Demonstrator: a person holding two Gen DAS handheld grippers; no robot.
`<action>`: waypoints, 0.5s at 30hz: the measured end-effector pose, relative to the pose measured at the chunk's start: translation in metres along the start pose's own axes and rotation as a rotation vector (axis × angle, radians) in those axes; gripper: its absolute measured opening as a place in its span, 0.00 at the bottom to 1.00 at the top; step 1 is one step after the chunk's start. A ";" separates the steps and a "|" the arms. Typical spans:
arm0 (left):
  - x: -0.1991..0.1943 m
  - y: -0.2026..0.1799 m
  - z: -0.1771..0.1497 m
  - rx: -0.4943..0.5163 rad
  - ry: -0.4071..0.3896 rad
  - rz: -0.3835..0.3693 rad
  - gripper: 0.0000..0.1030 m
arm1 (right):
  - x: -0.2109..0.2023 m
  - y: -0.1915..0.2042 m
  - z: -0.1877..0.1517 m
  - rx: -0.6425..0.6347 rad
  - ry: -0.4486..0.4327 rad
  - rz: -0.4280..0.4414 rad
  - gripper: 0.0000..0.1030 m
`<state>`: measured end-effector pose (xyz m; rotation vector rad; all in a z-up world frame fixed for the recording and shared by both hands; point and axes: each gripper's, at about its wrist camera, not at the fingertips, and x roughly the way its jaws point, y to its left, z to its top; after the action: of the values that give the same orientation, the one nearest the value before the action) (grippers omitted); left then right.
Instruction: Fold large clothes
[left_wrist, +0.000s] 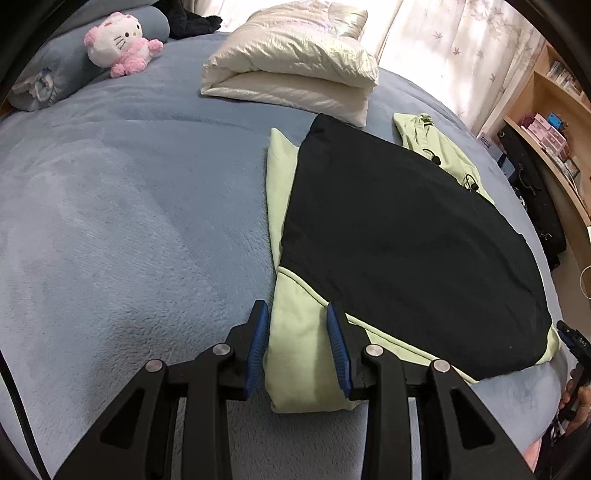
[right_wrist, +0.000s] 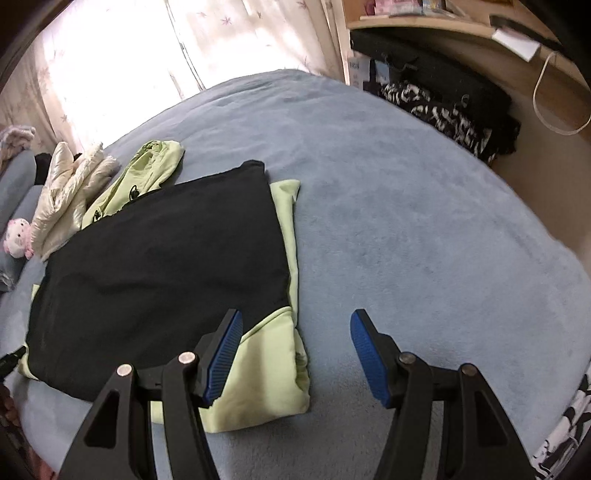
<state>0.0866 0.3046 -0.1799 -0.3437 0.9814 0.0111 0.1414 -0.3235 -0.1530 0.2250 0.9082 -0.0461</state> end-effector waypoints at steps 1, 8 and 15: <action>0.001 0.000 0.000 0.000 0.000 -0.005 0.29 | 0.005 -0.001 0.001 -0.001 0.016 0.030 0.59; -0.001 -0.005 -0.003 0.023 -0.015 -0.005 0.20 | 0.022 0.011 -0.002 -0.056 0.079 0.082 0.29; 0.004 -0.010 -0.003 0.051 0.013 0.020 0.17 | 0.024 0.013 -0.001 -0.089 0.096 0.064 0.19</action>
<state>0.0885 0.2942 -0.1821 -0.2872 0.9959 0.0022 0.1572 -0.3094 -0.1703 0.1745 0.9954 0.0645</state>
